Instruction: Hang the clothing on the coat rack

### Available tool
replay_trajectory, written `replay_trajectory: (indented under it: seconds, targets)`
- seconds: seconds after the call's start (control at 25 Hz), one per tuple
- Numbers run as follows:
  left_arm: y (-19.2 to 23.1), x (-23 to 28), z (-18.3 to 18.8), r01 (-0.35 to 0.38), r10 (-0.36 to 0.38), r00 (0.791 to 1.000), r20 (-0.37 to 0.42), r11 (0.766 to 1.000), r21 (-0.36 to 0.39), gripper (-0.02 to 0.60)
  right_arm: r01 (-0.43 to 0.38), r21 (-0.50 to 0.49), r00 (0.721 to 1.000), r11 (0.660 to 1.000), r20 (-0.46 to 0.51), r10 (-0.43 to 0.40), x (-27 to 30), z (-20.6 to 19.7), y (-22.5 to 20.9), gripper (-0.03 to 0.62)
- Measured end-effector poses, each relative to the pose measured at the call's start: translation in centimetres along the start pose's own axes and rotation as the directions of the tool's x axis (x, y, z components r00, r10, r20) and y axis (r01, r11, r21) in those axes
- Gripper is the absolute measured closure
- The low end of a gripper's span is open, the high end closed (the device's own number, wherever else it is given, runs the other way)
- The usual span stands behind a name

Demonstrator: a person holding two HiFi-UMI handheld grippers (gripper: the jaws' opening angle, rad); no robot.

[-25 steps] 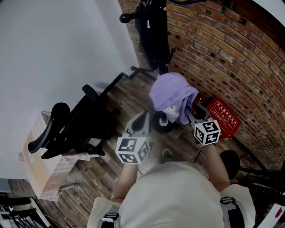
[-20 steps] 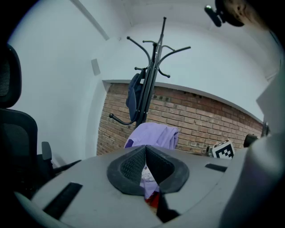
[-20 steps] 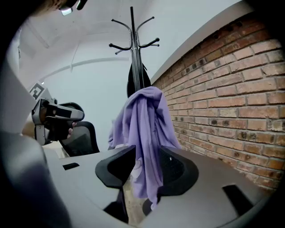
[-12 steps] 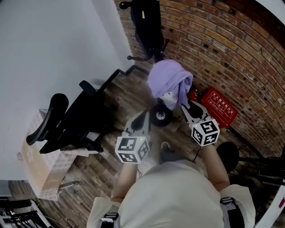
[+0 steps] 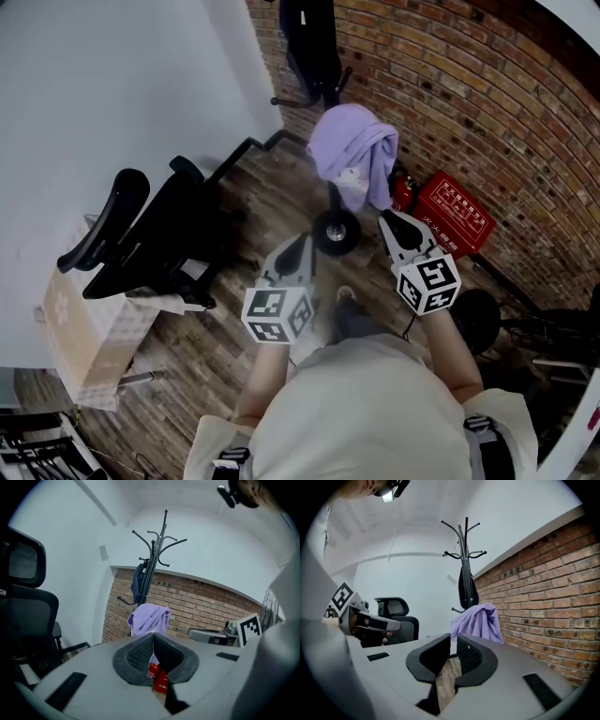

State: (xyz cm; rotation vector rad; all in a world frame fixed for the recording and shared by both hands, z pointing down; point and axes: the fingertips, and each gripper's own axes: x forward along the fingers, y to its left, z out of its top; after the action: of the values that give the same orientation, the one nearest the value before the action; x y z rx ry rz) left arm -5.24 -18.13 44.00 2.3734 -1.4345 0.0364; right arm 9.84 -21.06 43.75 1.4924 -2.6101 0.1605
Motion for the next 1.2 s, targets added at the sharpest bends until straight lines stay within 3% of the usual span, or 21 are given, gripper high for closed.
replay_trajectory:
  seconds: [0.72,1.2]
  targets:
    - [-2.4,-7.1,-1.9,-0.008,0.008,1.000,0.026,1.000,-0.002,0.577,-0.010,-0.021,0.998,1.000,0.069,0.012,-6.6,1.7,5.5,0.585]
    - [-2.7,-8.7,-2.1,-0.003,0.003,0.999,0.035,1.000,0.003,0.577,-0.011,-0.032,0.997,0.999,0.082,0.014,-7.8,1.8,7.2,0.588]
